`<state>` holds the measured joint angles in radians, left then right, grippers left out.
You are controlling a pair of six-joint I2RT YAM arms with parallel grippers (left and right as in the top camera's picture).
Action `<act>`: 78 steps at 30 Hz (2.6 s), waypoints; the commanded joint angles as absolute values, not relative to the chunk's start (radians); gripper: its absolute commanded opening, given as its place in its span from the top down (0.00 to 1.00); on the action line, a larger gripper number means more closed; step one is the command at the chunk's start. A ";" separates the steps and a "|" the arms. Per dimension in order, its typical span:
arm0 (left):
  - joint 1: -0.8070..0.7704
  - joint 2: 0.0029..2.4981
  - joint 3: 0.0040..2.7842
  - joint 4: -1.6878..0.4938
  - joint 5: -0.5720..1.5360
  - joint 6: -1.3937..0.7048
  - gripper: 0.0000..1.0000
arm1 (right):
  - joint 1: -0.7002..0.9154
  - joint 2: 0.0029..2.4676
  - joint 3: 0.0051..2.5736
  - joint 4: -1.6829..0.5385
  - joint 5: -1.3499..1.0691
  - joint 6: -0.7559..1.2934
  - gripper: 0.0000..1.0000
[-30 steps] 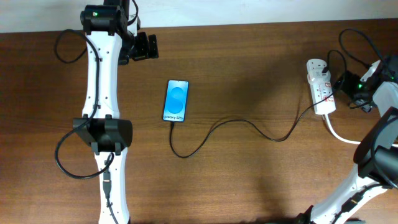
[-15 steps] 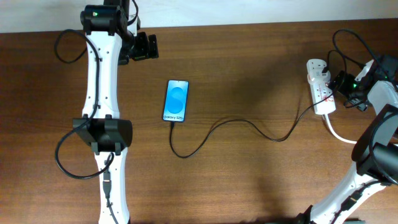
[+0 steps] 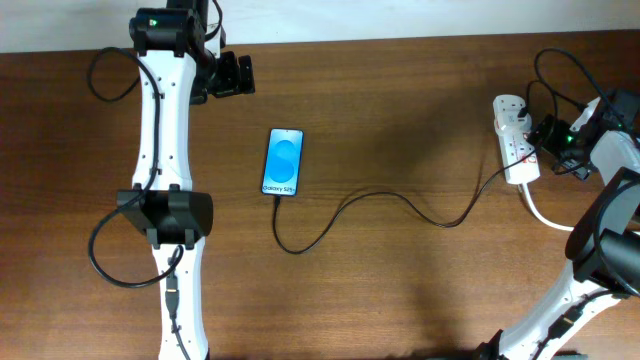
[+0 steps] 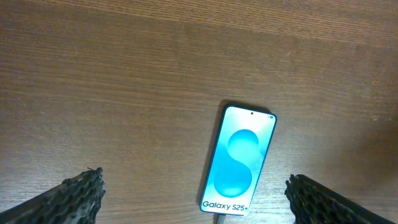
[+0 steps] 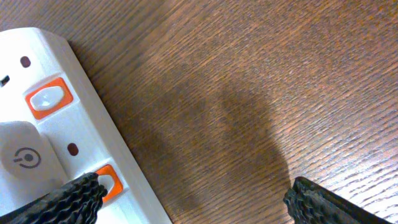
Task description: Plug charger to phone and switch on socket
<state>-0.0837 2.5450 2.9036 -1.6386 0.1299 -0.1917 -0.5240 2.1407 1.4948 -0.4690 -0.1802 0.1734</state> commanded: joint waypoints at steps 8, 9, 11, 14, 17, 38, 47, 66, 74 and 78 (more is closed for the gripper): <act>-0.085 2.527 2.914 -1.640 0.123 -0.197 0.00 | -0.465 2.152 1.479 -0.493 -0.179 0.162 0.01; -0.085 2.527 2.914 -1.640 0.123 -0.197 0.01 | -0.464 2.152 1.479 -0.495 -0.179 0.162 0.02; -0.085 2.527 2.914 -1.640 0.123 -0.197 0.01 | -0.464 2.152 1.479 -0.504 -0.179 0.162 0.01; -0.085 2.527 2.914 -1.640 0.123 -0.197 0.01 | -0.464 2.152 1.479 -0.516 -0.184 0.162 0.01; -0.085 2.527 2.914 -1.640 0.123 -0.197 0.01 | -0.464 2.152 1.479 -0.521 -0.192 0.162 0.02; -0.085 2.527 2.914 -1.640 0.123 -0.197 0.01 | -0.586 2.102 1.649 -0.686 -0.101 0.218 0.02; -0.085 2.527 2.914 -1.640 0.123 -0.197 0.01 | -0.659 1.889 1.938 -0.941 -0.205 0.224 0.02; -0.085 2.527 2.914 -1.640 0.123 -0.197 0.01 | -0.186 1.266 1.976 -1.424 -0.490 0.034 0.02; -0.087 2.527 2.914 -1.640 0.123 -0.197 0.01 | -0.183 1.293 1.976 -1.443 -0.450 0.022 0.02; -0.087 2.527 2.914 -1.640 0.123 -0.197 0.01 | -0.183 1.330 1.975 -1.493 -0.381 0.022 0.02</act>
